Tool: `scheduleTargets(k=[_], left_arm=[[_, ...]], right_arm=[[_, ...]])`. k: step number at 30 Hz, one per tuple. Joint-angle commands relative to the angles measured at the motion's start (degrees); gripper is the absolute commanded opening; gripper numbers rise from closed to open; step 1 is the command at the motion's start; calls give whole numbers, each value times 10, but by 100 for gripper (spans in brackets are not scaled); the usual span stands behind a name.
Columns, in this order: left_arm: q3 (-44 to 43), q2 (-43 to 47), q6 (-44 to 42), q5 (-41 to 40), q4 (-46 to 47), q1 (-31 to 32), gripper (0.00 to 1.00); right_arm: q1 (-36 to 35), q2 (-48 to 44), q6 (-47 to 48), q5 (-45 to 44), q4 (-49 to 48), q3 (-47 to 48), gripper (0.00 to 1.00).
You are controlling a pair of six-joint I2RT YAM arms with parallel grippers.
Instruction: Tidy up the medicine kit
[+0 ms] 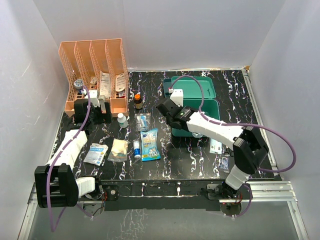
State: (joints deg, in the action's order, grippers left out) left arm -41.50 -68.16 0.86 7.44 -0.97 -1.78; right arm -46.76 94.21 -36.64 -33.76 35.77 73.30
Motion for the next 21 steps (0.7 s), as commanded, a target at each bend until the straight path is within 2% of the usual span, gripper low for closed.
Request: scheduleTargets(k=[1, 21], left_arm=[[-19, 12, 3, 9, -11, -3, 99], [-17, 10, 0, 13, -16, -2, 99]], right_arm=[[-2, 4, -11, -51, -34, 3, 0], [-2, 65, -12, -31, -41, -8, 0]])
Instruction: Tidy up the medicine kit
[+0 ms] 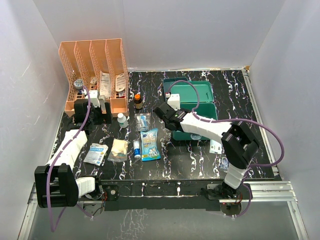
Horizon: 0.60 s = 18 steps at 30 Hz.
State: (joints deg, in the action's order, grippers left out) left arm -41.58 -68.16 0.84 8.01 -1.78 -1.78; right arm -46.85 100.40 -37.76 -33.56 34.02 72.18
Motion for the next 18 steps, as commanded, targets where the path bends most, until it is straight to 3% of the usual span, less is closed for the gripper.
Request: scheduleTargets(k=[1, 18], left_arm=[[-15, 10, 0, 7, -9, -2, 99], [-13, 7, 0, 10, -11, -3, 99]], right_arm=[[-1, 3, -1, -36, -23, 3, 0], [0, 9, -18, -33, -12, 25, 0]])
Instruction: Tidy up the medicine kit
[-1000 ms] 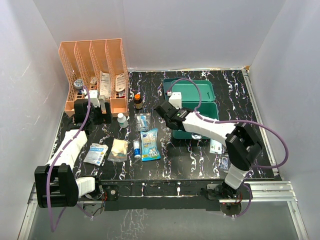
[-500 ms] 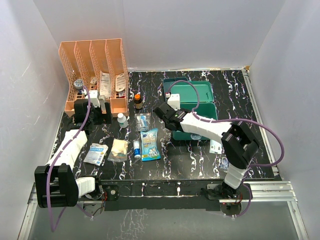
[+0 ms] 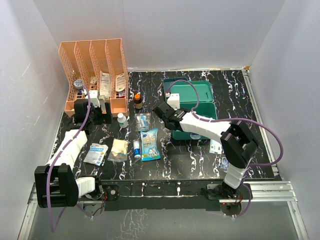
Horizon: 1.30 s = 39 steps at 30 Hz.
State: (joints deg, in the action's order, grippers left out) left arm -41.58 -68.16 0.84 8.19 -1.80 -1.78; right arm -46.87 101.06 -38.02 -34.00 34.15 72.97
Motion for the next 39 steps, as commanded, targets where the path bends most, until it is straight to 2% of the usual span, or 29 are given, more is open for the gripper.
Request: scheduleTargets(k=[1, 31, 39], left_arm=[[-13, 7, -1, 9, -11, -3, 99], [-13, 14, -5, 13, -21, -3, 99], [-19, 11, -6, 16, -25, -3, 99]], right_arm=[[0, 1, -19, -28, -13, 15, 0], [-34, 18, -75, -22, -10, 7, 1], [-34, 4, -78, -14, -14, -1, 41]])
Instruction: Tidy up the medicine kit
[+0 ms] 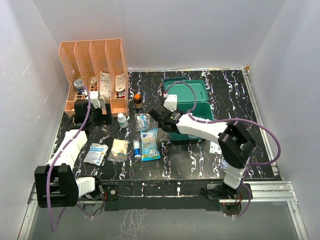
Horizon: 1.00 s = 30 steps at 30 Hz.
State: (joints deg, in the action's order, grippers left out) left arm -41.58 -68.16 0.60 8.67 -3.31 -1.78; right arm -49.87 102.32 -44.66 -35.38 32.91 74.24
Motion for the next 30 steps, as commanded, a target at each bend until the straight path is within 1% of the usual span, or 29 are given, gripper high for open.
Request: scheduleTargets(k=[1, 6, 7, 14, 17, 21, 23, 28, 30], left_arm=[[-20, 11, -4, 13, -10, -3, 99], [-24, 12, -3, 20, -10, -3, 99], [-26, 13, -3, 22, -11, -3, 99], [-48, 29, -6, 33, -15, 2, 99], [-65, 31, -7, 31, -17, 16, 99], [-99, 26, -10, 4, -13, 61, 98], [-119, 15, -7, -20, -5, 97, 98], [-154, -44, -2, -60, 33, 166, 98], [-162, -75, -3, -72, 51, 189, 98]], right_arm=[[-4, -11, -9, 3, -4, -15, 45], [-4, -22, -6, 9, -7, -15, 55], [-4, -37, -6, 9, -6, -15, 56], [-6, -93, -9, -3, 3, -17, 58], [-7, -115, -9, -16, 9, -16, 58], [-7, -144, -11, -36, 12, -13, 59], [-7, -161, -12, -49, 12, -12, 60], [-7, -210, -6, -105, 8, -18, 61], [-7, -236, 8, -126, -12, -33, 64]])
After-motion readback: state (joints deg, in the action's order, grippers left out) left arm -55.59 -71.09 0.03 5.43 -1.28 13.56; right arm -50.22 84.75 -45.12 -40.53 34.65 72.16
